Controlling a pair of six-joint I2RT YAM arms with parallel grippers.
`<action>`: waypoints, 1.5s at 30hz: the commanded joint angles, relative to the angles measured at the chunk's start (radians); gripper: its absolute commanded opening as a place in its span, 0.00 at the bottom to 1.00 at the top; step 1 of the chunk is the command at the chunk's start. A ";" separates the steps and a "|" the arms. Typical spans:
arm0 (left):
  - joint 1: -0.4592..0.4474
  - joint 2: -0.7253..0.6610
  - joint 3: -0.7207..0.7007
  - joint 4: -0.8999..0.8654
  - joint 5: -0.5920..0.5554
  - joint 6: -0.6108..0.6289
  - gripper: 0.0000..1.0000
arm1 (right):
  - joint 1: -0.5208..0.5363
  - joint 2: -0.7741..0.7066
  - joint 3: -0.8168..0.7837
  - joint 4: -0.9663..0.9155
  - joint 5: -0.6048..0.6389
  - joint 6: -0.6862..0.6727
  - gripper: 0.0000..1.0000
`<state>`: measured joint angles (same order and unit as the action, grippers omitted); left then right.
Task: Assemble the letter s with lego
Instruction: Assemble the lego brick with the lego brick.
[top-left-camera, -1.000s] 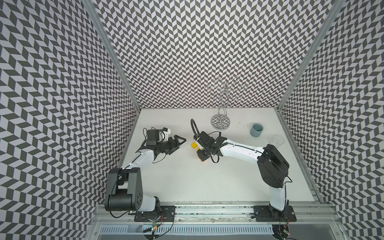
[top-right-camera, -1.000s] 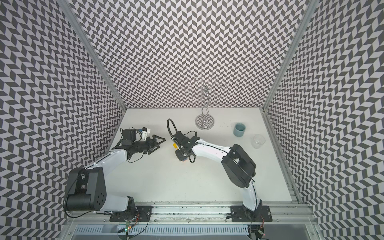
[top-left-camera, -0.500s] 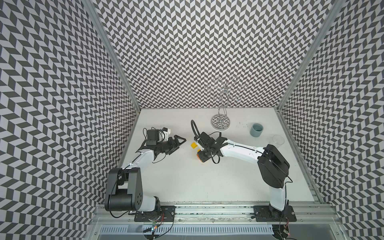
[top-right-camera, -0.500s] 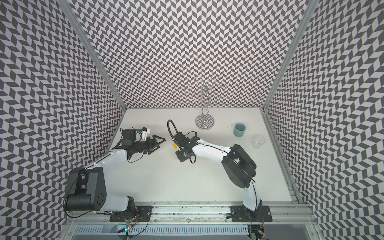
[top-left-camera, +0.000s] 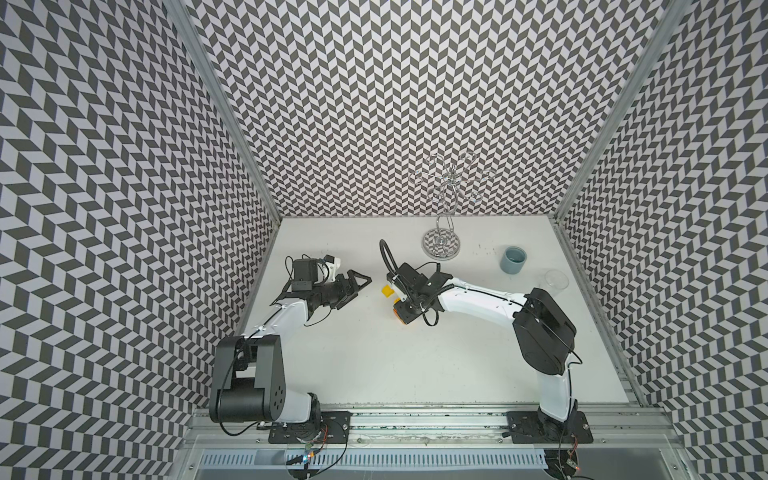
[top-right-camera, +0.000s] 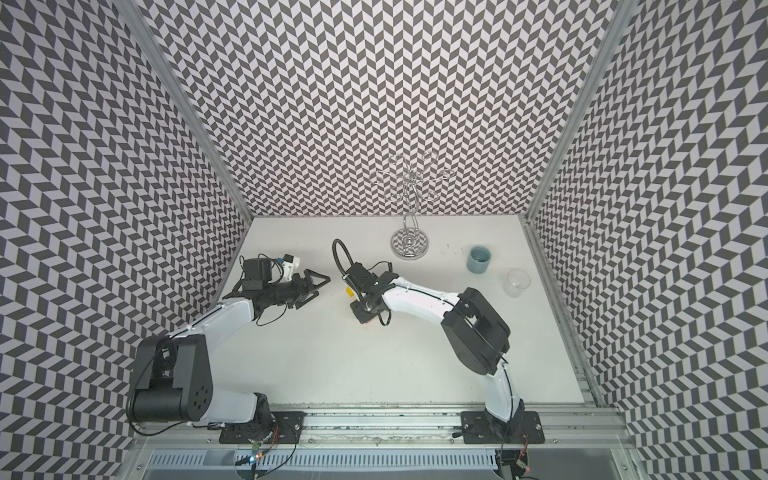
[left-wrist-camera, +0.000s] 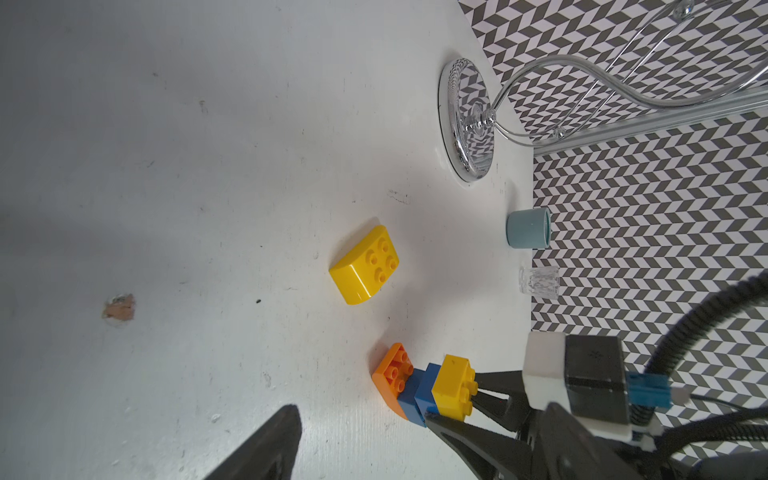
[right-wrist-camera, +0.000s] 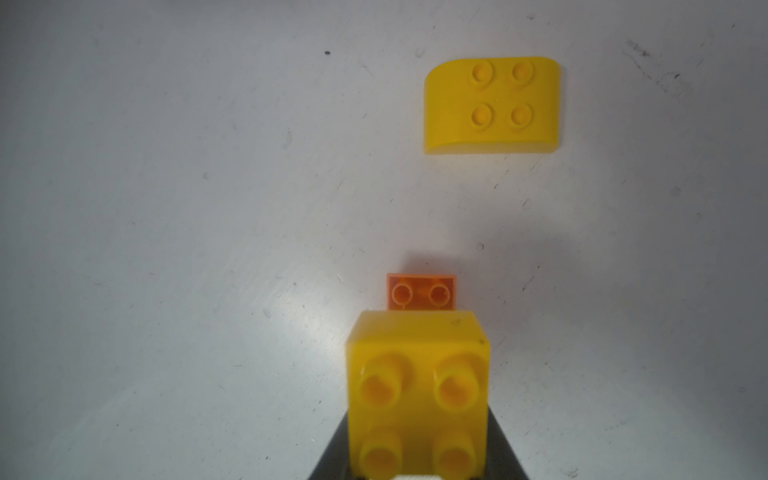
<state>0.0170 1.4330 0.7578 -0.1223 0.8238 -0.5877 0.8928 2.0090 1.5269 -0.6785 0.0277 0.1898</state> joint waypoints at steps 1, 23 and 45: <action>0.010 -0.020 0.012 -0.005 -0.004 0.015 0.92 | -0.002 0.078 0.013 -0.090 -0.005 -0.016 0.20; 0.017 0.000 0.013 0.007 0.006 0.005 0.93 | -0.003 0.106 -0.095 -0.026 0.036 0.030 0.19; 0.028 0.002 0.014 0.009 0.011 -0.003 0.93 | -0.002 0.125 -0.106 -0.059 0.160 0.005 0.19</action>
<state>0.0383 1.4322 0.7578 -0.1211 0.8284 -0.5999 0.9009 2.0174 1.4948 -0.6121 0.1165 0.2012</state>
